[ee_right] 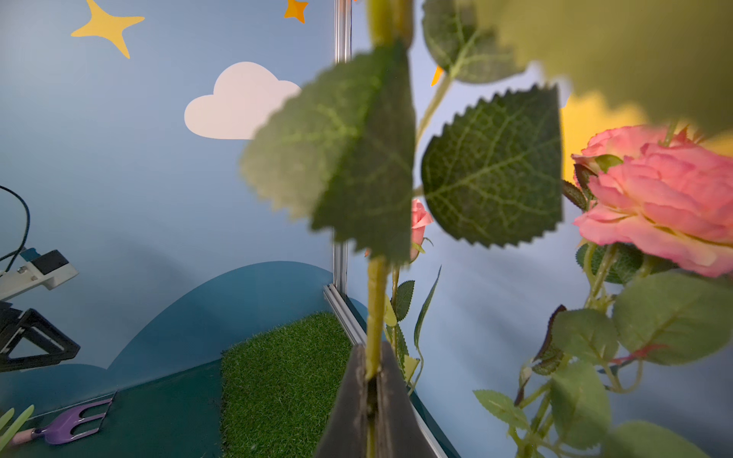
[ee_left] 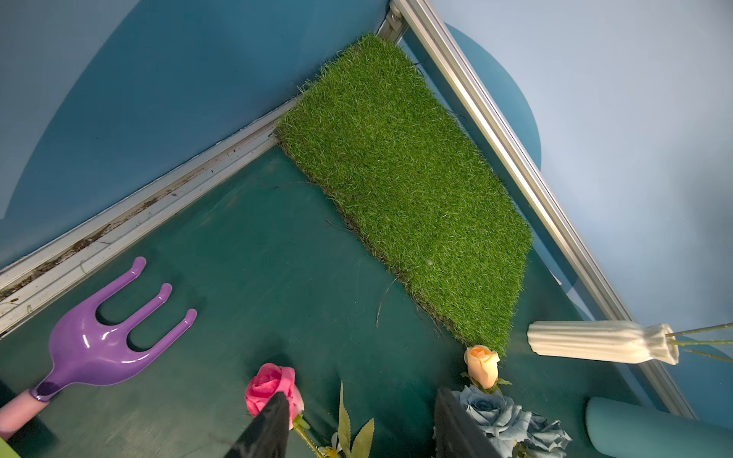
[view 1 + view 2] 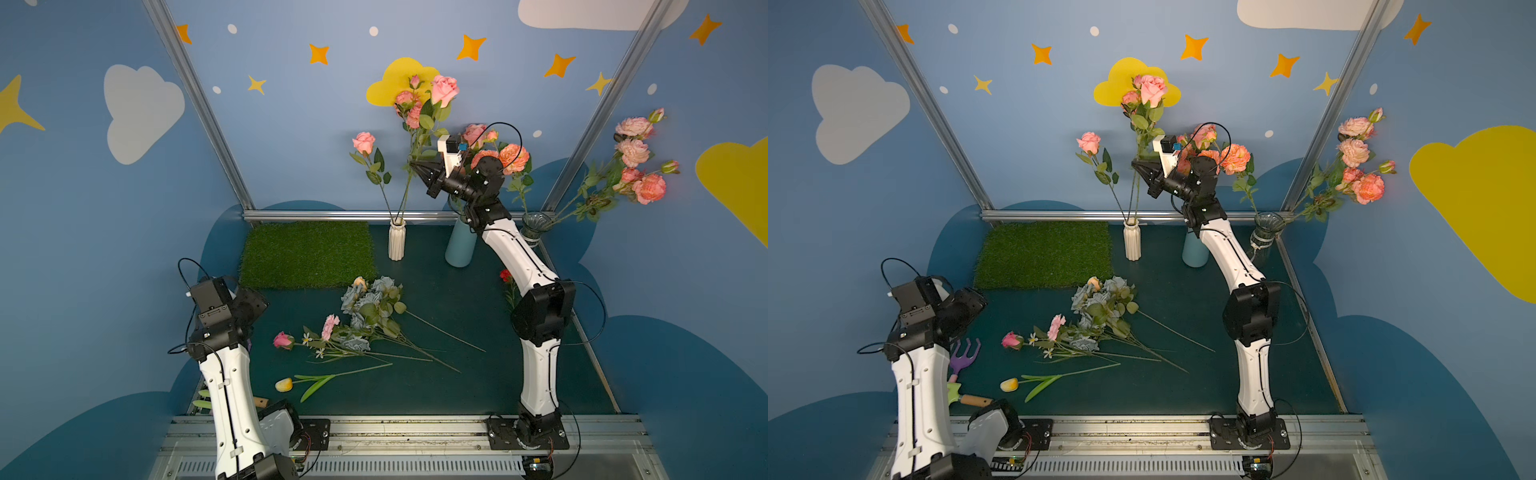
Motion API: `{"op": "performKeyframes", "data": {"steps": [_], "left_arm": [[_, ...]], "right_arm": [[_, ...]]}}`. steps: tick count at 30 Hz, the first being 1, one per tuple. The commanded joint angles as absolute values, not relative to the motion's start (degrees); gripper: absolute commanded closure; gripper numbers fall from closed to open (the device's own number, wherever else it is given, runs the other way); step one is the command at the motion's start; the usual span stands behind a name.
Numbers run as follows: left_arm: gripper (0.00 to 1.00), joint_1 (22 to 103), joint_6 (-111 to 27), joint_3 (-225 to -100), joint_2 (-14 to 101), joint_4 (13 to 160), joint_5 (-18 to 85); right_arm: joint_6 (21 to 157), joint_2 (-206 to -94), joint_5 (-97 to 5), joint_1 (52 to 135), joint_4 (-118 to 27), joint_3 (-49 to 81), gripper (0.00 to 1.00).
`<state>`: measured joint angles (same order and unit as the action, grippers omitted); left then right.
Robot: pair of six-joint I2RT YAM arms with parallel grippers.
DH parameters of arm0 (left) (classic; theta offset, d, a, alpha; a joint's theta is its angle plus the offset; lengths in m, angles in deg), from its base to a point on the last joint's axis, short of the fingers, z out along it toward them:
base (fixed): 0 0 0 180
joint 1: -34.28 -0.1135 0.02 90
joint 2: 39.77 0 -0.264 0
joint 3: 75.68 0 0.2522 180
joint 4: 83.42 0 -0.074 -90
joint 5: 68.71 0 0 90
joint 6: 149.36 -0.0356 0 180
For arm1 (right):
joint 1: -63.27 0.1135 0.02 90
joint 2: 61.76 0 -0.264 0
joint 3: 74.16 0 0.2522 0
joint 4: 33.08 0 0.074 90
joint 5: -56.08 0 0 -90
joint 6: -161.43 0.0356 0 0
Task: Place the pink flowers into the vase
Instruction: Place the flower in the vase.
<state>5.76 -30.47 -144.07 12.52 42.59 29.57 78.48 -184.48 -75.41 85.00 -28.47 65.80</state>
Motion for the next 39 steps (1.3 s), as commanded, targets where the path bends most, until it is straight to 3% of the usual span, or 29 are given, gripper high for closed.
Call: {"op": "performKeyframes", "data": {"steps": [1,39], "left_arm": [[0.4,5.5,-30.8,-143.7,12.8,43.0,30.7],[0.4,5.4,-30.2,-143.4,13.6,43.3,31.8]], "right_arm": [[76.9,-186.0,-76.0,85.1,-29.8,68.6,1.0],[75.4,-200.9,-80.4,84.0,-43.5,86.3,1.0]]}}
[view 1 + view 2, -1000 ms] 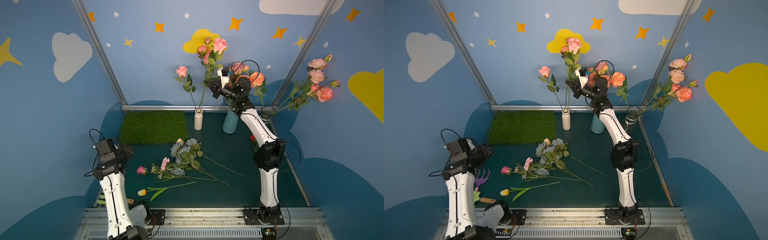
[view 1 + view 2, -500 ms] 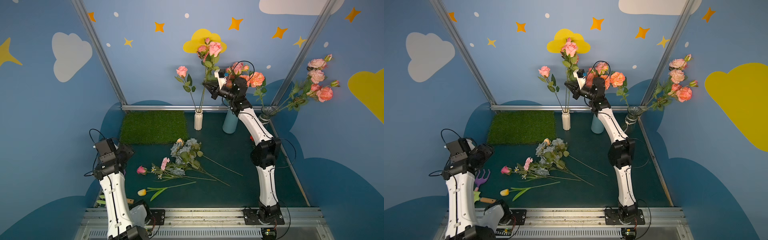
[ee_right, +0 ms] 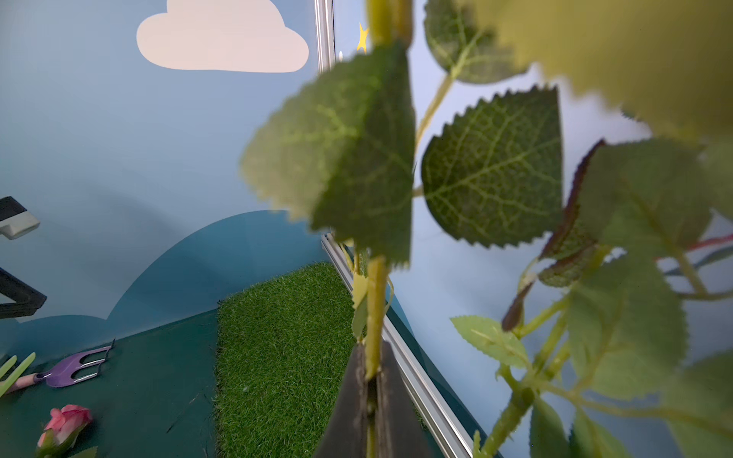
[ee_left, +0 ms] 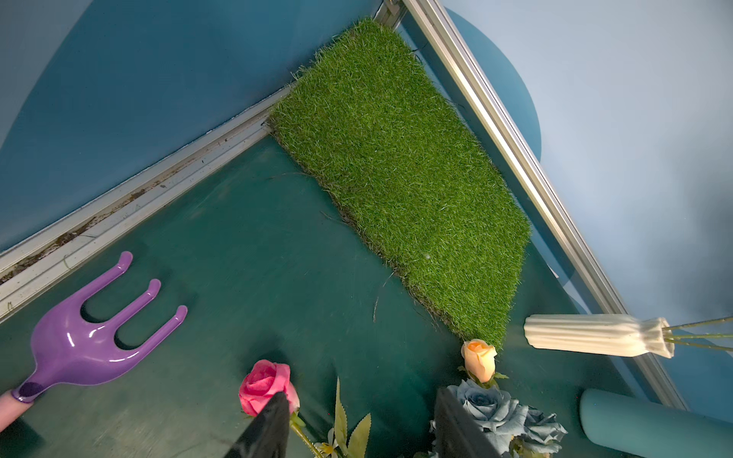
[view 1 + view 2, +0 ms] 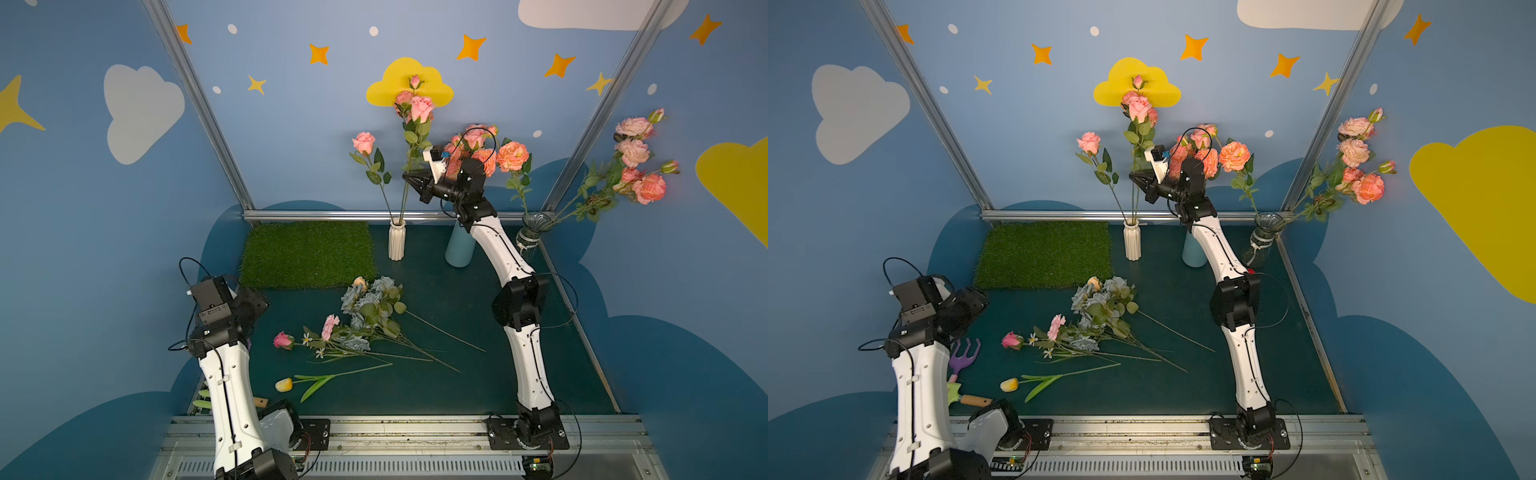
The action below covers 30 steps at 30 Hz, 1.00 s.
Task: Place the pink flowers into the vase
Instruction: Place the flower in the vase.
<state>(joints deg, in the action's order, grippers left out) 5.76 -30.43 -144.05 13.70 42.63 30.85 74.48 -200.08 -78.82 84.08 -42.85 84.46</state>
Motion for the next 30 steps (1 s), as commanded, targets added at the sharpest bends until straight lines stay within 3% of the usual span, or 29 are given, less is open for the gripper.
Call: {"op": "performKeyframes", "data": {"steps": [1,13,30], "left_arm": [[0.4,5.4,-30.2,-143.4,13.6,43.3,32.0],[0.4,5.4,-29.9,-143.1,12.9,43.6,32.6],[0.4,5.4,-29.7,-142.5,11.8,44.1,33.8]], "right_arm": [[75.3,-201.0,-80.5,84.1,-43.7,86.3,1.0],[70.7,-201.1,-78.7,85.9,-50.7,85.2,1.0],[65.2,-200.4,-65.6,88.2,-56.5,82.0,1.0]]}}
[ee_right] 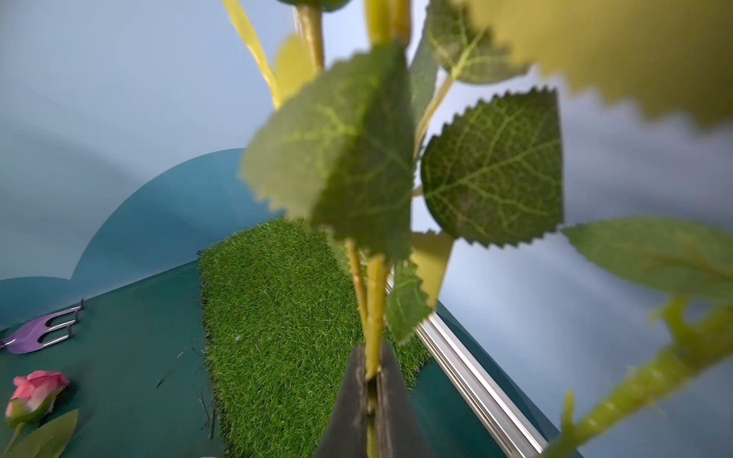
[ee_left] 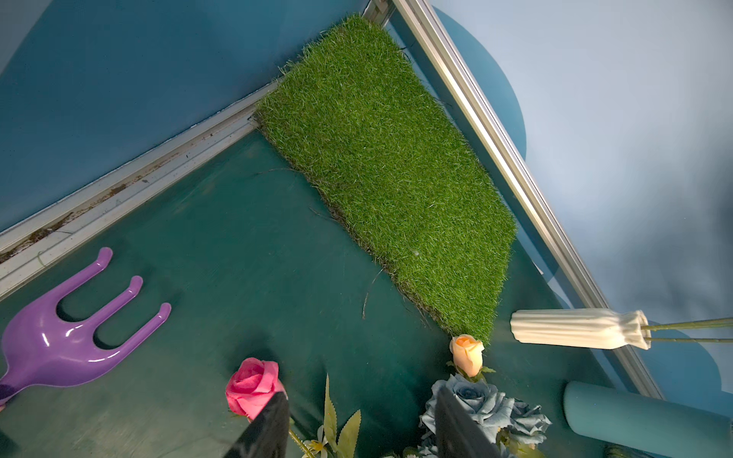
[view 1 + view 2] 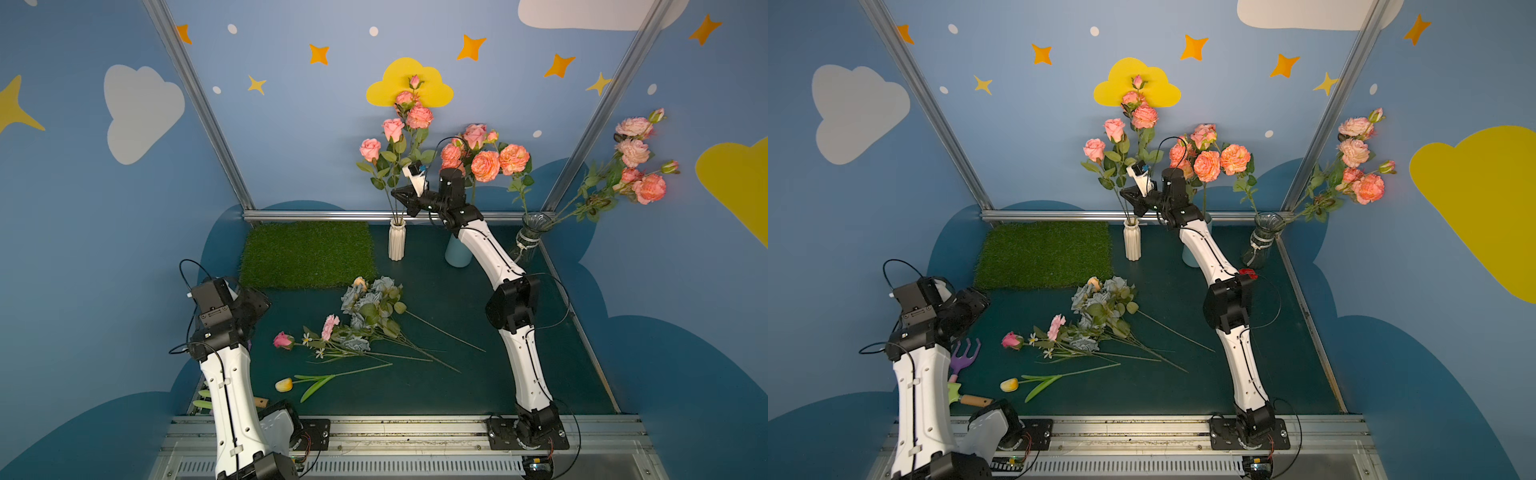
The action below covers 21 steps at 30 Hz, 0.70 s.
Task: Place the pink flowers into the vase
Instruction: Place the flower in the vase.
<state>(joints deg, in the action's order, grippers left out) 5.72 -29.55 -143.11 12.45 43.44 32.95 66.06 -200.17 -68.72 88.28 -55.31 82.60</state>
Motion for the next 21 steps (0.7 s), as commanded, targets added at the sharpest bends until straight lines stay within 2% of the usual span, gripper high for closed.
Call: {"op": "performKeyframes", "data": {"steps": [1,21], "left_arm": [[0.4,5.5,-29.8,-142.5,11.7,44.1,33.8],[0.4,5.4,-29.6,-142.3,11.0,44.3,34.3]], "right_arm": [[65.2,-200.5,-65.3,88.2,-56.7,82.0,1.0],[64.4,-201.1,-60.8,89.7,-57.3,79.0,1.0]]}}
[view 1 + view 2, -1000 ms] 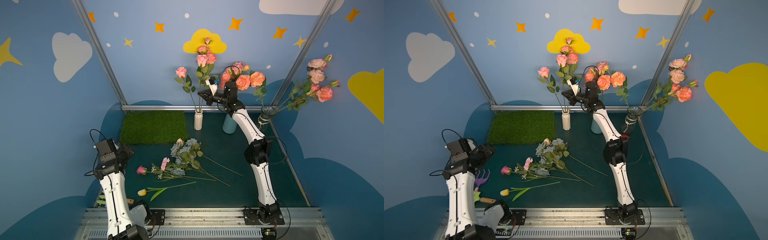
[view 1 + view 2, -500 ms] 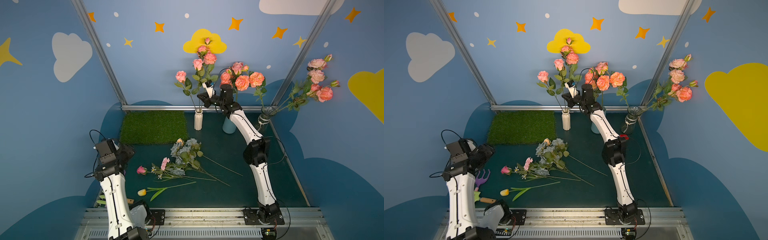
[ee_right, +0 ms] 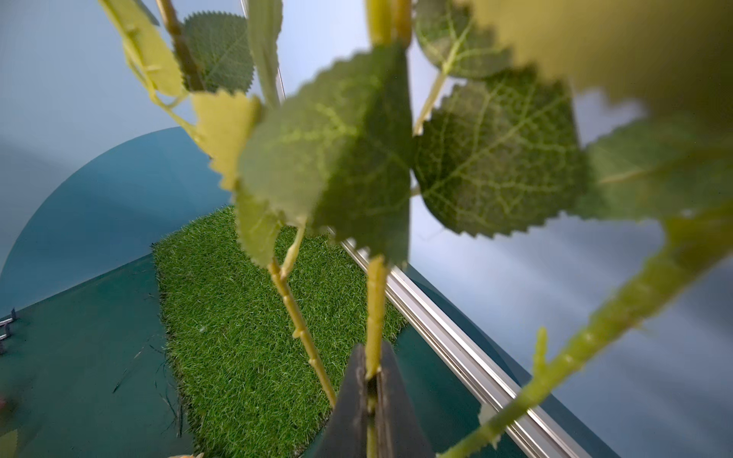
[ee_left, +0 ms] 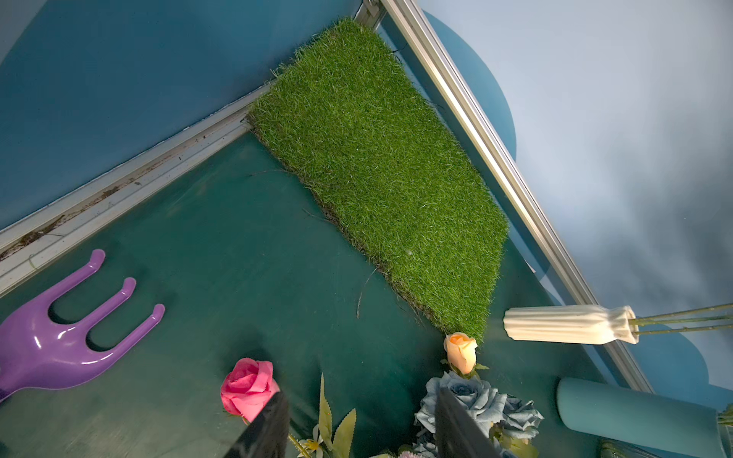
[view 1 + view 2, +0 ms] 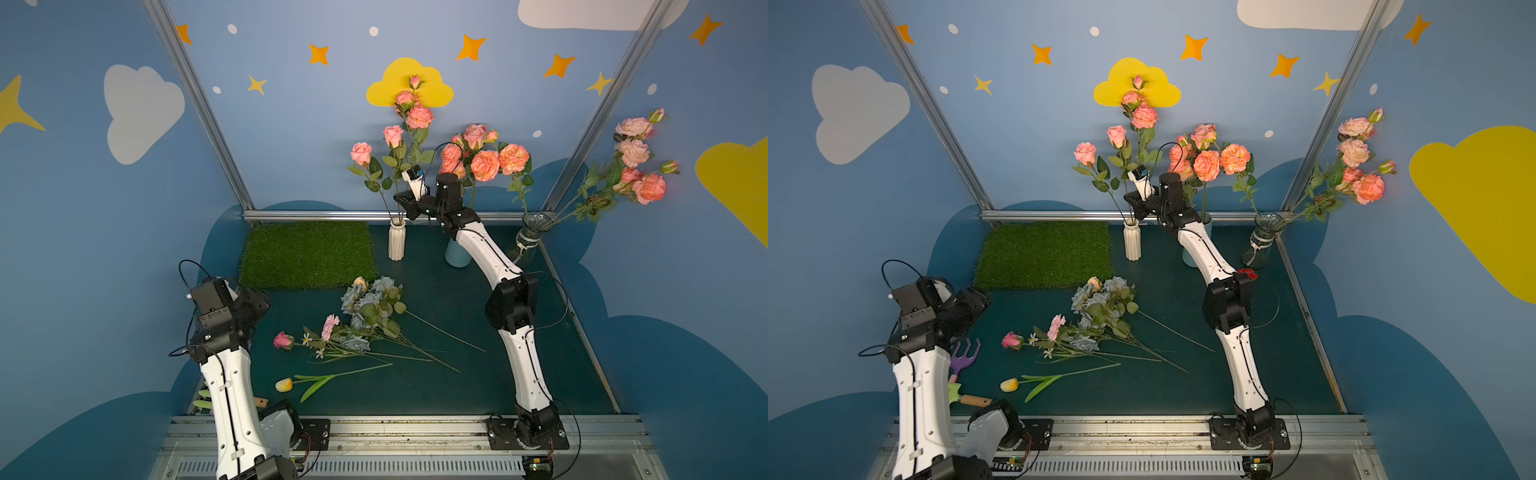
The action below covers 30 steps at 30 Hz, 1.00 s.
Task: Place the pink flowers into the vase
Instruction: Place the flower in the vase.
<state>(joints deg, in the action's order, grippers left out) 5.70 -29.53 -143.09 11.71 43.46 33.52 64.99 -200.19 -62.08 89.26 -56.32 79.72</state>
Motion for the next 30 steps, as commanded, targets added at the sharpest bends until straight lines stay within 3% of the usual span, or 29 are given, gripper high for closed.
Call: {"op": "performKeyframes", "data": {"steps": [1,19,25,30], "left_arm": [[0.4,5.5,-29.6,-142.3,11.0,44.3,34.3],[0.39,5.5,-30.0,-142.0,8.9,44.4,34.0],[0.37,5.4,-29.9,-142.0,8.6,44.3,34.1],[0.33,5.4,-29.8,-142.0,7.9,44.2,34.0]], "right_arm": [[64.3,-201.0,-60.7,89.7,-57.2,78.7,1.0],[66.9,-201.1,-58.9,89.7,-55.1,75.9,1.0],[67.3,-198.1,-58.5,90.0,-54.0,72.8,0.78],[67.3,-193.9,-58.6,90.2,-51.4,67.4,0.69]]}}
